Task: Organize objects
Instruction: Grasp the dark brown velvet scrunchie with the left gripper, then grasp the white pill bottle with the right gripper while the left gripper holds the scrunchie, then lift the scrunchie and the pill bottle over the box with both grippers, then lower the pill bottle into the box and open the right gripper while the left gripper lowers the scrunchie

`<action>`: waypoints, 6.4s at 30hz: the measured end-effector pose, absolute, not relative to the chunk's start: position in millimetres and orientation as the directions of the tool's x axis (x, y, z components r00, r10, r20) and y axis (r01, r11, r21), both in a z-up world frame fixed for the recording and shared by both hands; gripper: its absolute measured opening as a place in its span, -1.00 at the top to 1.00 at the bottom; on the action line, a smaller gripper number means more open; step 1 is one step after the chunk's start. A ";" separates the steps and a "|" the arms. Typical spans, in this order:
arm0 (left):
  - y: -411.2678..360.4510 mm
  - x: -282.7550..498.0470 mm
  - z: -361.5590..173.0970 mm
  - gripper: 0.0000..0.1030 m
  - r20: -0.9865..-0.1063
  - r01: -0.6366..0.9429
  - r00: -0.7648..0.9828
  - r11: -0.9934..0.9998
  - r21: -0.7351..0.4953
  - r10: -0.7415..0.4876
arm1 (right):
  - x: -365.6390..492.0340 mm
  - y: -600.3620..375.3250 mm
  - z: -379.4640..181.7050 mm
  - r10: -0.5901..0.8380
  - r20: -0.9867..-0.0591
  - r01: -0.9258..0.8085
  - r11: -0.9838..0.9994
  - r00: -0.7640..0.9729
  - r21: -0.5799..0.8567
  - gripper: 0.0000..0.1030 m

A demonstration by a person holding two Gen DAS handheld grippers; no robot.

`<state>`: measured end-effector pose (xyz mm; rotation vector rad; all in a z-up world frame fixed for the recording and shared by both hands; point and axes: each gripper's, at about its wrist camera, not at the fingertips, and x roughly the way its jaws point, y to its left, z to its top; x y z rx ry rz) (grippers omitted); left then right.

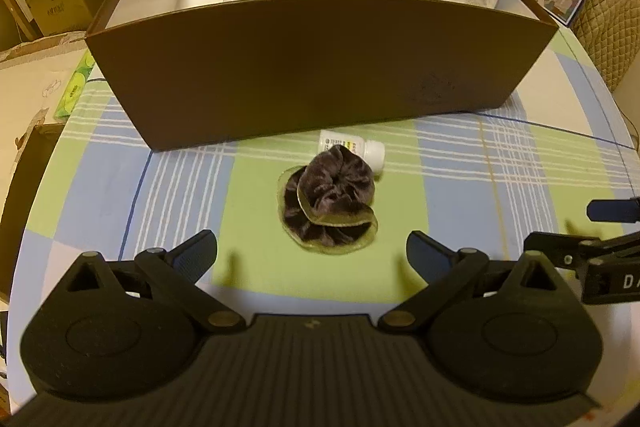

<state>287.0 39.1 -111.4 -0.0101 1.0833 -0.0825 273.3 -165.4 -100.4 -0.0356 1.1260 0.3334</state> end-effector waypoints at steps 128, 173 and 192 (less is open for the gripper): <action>42.0 241.5 -56.4 0.57 -0.811 0.130 0.567 0.988 -0.079 -0.140 | 250.5 -144.3 -70.7 0.426 -0.778 -0.464 0.863 0.461 0.198 0.15; 108.6 375.5 -8.0 0.57 -0.748 0.014 0.663 1.000 -0.017 -0.022 | 373.2 -61.7 -26.2 0.468 -0.683 -0.476 0.857 0.561 0.196 0.15; 116.1 443.0 -37.3 0.56 -0.783 0.032 0.622 0.999 0.021 -0.003 | 450.5 -59.2 -60.8 0.313 -0.735 -0.353 0.930 0.601 0.108 0.15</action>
